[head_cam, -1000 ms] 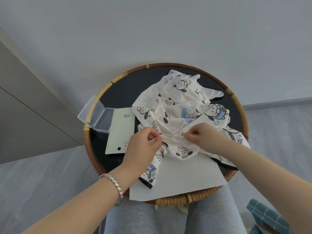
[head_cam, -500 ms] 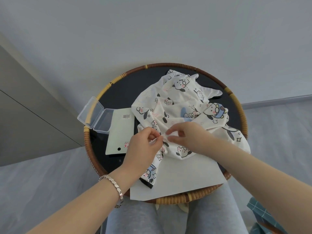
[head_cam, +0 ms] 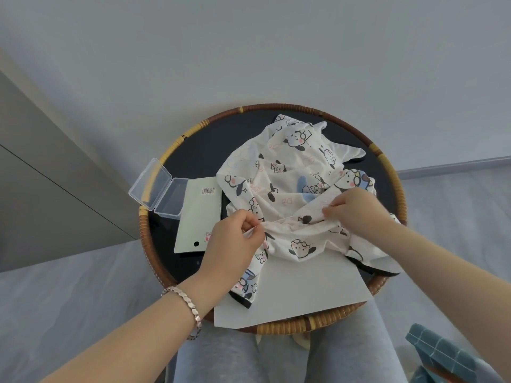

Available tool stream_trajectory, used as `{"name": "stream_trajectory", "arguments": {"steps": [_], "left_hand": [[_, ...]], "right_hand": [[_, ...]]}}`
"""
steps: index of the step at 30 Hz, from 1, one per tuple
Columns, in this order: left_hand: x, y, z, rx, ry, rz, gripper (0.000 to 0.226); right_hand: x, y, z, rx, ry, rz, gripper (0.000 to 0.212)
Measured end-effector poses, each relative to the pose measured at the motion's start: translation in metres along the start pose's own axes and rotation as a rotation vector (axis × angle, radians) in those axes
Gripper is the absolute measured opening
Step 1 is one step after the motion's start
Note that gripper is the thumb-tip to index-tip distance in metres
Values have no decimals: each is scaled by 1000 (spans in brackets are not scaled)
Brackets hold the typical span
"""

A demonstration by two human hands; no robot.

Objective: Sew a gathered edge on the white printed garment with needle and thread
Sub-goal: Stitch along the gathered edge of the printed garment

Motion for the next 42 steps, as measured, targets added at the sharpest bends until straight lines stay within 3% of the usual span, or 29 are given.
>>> {"name": "stream_trajectory", "arguments": {"steps": [3,5,7,9,12,15,27,33,37,40,42], "left_hand": [[3,2,0,-18,27,5,6],[3,2,-1,-19,28,11,8],[3,1,-1,-10,26,14,7],[2,0,-1,0,18,1,5],[1,-1,-2,14,-3,-17,5],[0,0,-4,10,-12,-15,5],[1,3,0,-19,-8,49,6],[8,4,4,-55,31,65,9],[6,2,3,-38,24,59,9],[5,3,3,22,-17,0,6],[5,6,2,65,-61,-44,9]], "right_hand": [[-8,13,11,-143,-157,-63,19],[-5,16,6,-243,-158,-245,21],[8,13,-3,-193,-21,-358,29],[21,5,-14,-57,144,-241,36],[40,-13,-30,180,351,-65,29],[47,-32,-36,317,398,-58,26],[36,-12,-38,220,320,-6,9],[23,1,-40,314,196,-168,7],[21,0,-41,326,224,-256,10],[28,-1,-41,340,328,-91,6],[33,-6,-37,299,376,80,15]]}}
Point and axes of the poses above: each hand's wrist, its own z-axis towards the middle knuckle, its own y-axis out of the back of the hand, x = y × z, the point moved 1 cm from there along z, towards the middle knuckle, and after that the axes turned 15 degrees about z, right-handed, at the moved point
